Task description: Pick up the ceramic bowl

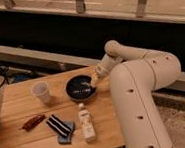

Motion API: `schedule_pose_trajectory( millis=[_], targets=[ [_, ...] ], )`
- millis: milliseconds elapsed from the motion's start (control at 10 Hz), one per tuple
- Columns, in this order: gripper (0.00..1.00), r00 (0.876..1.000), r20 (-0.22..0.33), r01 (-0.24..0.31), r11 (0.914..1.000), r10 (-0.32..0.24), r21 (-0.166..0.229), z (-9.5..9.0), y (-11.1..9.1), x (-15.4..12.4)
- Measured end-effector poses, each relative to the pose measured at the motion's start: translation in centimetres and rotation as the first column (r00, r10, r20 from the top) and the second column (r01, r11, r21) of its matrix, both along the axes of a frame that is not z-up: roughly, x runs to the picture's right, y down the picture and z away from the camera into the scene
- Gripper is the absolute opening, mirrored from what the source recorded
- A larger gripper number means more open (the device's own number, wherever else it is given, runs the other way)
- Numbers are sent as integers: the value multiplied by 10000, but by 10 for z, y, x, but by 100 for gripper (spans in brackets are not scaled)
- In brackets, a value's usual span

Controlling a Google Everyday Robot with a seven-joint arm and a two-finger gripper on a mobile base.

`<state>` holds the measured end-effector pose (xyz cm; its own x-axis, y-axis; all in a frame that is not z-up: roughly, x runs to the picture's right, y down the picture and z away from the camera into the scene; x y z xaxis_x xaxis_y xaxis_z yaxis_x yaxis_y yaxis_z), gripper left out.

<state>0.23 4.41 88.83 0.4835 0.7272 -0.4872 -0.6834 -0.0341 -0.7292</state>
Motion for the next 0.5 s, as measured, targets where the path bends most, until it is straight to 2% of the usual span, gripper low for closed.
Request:
schedule_pose_trajectory(
  millis=[100, 200, 300, 500],
  targets=[
    [57, 9989, -38, 465, 9983, -464, 351, -6, -7, -11],
    [66, 9963, -203, 842, 9945, -831, 619, -14, -16, -19],
    [75, 9917, -477, 1240, 9874, -1198, 983, -24, -25, -25],
    [80, 9826, -1180, 1605, 9751, -1432, 1530, -35, -33, -18]
  ],
)
